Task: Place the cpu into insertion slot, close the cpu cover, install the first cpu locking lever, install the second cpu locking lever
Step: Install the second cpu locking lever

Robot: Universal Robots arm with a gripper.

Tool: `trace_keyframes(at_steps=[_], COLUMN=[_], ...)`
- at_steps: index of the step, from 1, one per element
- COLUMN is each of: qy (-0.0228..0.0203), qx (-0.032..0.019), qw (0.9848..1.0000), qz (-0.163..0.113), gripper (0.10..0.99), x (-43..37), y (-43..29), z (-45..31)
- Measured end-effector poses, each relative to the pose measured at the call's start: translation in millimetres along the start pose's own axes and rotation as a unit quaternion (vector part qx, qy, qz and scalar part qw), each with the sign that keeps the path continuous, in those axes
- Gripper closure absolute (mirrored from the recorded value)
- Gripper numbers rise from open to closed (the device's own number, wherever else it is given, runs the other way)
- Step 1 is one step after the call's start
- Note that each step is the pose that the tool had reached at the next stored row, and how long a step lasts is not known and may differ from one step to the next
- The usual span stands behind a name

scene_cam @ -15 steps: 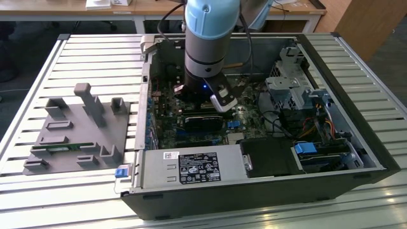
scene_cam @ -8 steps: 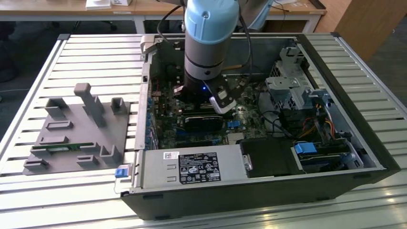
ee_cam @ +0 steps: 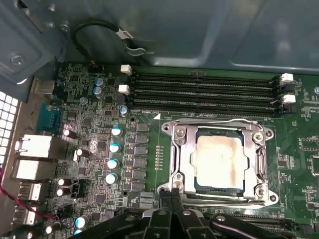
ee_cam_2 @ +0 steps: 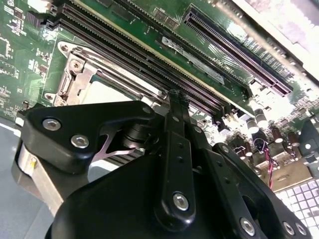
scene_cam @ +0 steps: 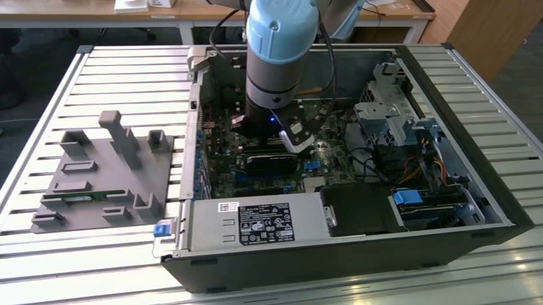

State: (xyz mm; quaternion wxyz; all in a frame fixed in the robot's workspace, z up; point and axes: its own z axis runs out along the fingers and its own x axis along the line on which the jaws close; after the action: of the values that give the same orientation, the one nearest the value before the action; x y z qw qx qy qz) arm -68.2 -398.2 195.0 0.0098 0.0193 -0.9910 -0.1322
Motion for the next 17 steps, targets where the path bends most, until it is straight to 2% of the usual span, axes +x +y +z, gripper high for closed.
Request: trace_keyframes(at_steps=[6, 12, 17], qy=[-0.0002, -0.0005, -0.0005], qx=[-0.006, -0.015, -0.017], qw=[1.0, 0.9999, 0.9999], qz=[0.0, 0.0, 0.0], gripper=[0.98, 0.98, 0.98], x=[3.6, 5.0, 5.4], y=[-0.4, -0.4, -0.3], z=[2.1, 4.9, 5.6])
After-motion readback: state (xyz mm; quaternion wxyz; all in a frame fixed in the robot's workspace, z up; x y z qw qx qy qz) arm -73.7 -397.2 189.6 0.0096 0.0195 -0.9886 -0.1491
